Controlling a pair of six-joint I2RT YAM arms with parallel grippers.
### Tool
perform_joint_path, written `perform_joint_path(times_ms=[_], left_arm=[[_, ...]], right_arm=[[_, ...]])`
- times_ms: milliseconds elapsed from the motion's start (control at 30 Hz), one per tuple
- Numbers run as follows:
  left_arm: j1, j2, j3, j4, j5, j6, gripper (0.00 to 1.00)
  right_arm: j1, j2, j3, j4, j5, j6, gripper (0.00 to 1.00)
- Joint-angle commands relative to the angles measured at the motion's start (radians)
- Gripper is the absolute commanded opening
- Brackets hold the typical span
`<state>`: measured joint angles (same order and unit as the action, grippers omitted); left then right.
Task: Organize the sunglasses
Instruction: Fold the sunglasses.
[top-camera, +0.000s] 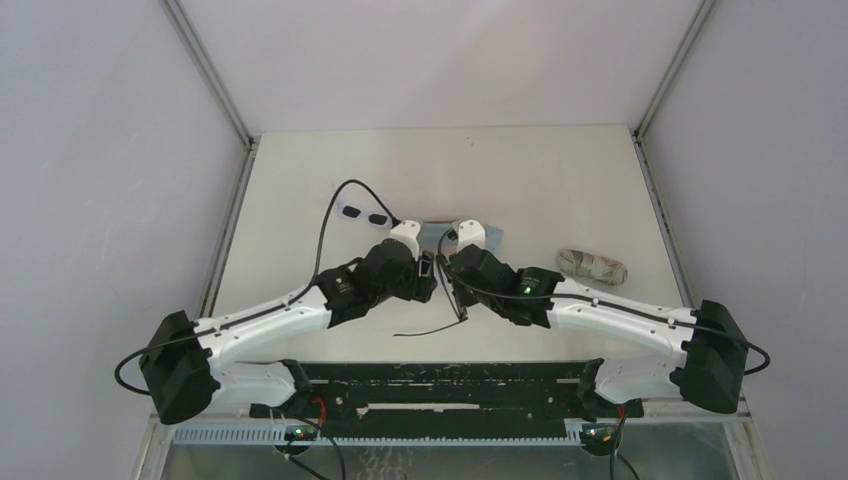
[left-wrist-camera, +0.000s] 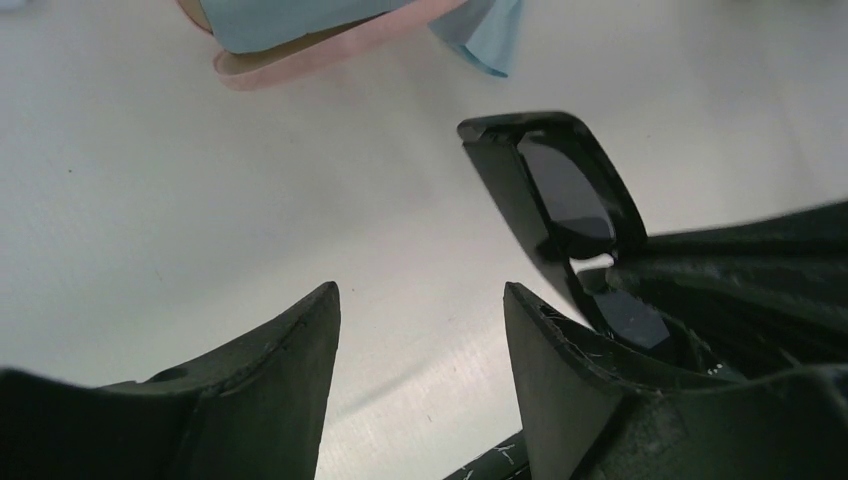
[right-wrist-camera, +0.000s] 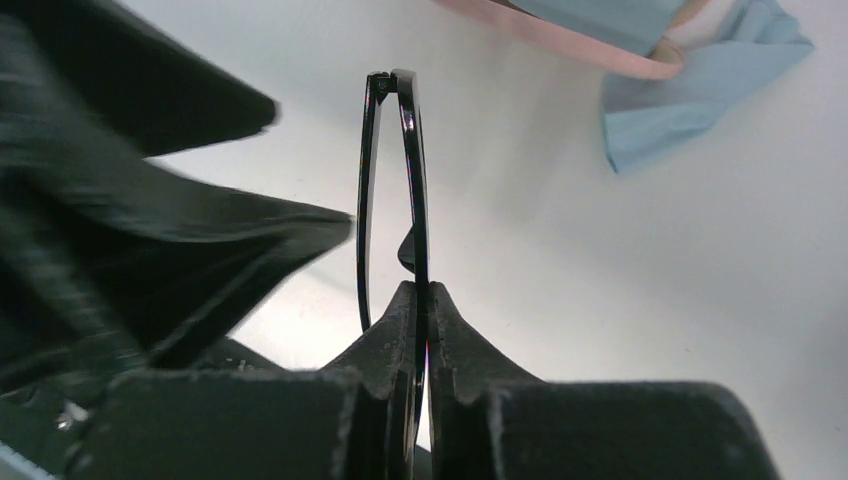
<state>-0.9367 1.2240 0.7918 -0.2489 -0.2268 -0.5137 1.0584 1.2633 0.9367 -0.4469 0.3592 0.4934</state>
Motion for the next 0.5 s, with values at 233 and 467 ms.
perform_joint_path(times_ms=[233,467], left_arm=[[-0.010,-0.243,0.021,-0.024,-0.048,0.045,0.66],[-0.065,-0.296,-0.037,-0.037,-0.036,0.067,0.65]], right_arm=[[-0.267,-0.146,-0.098,-0.071,0.089,0.166,0.00],[-0.444,-0.316,-0.137,-0.017,-0.012,0.271,0.00]])
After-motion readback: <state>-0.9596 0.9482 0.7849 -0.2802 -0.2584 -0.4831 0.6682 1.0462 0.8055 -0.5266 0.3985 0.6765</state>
